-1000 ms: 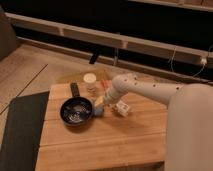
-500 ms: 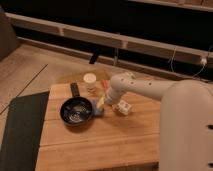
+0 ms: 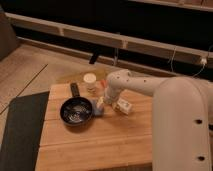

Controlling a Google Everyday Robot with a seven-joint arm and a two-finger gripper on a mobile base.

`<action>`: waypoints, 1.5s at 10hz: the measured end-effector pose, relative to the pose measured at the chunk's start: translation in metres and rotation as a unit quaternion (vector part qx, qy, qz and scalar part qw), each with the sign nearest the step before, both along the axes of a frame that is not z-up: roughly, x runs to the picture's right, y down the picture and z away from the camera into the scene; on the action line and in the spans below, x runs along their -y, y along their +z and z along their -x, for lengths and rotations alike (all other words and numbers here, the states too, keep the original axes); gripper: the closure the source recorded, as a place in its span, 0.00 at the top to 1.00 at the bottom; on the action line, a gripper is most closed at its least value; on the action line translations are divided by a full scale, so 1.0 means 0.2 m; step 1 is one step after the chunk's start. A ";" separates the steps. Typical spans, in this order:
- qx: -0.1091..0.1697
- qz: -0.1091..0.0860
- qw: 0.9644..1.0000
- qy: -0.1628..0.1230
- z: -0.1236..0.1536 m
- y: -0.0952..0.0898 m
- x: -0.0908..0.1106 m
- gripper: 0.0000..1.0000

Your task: Wipe the white sponge on the table

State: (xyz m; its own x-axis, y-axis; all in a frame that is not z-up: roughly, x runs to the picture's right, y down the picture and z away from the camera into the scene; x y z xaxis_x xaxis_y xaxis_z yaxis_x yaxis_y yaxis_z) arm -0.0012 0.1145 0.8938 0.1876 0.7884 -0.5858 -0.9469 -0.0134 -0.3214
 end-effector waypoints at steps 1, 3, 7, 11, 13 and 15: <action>0.002 0.006 1.000 -0.004 0.02 0.02 -0.01 0.65; 0.004 0.011 1.000 -0.013 0.04 0.04 0.00 0.65; 0.011 0.012 0.999 -0.034 0.10 0.06 0.04 0.64; 0.018 0.024 0.999 -0.030 0.14 0.08 0.00 0.27; 0.017 0.026 0.999 -0.028 0.14 0.08 -0.01 0.09; 0.014 0.029 0.999 -0.028 0.13 0.08 -0.02 0.00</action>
State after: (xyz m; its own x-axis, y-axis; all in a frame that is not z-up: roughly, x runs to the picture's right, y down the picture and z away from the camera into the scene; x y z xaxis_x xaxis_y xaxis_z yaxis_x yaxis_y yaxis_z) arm -0.0276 0.1181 0.9089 0.2477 0.7414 -0.6236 -0.9372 0.0202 -0.3483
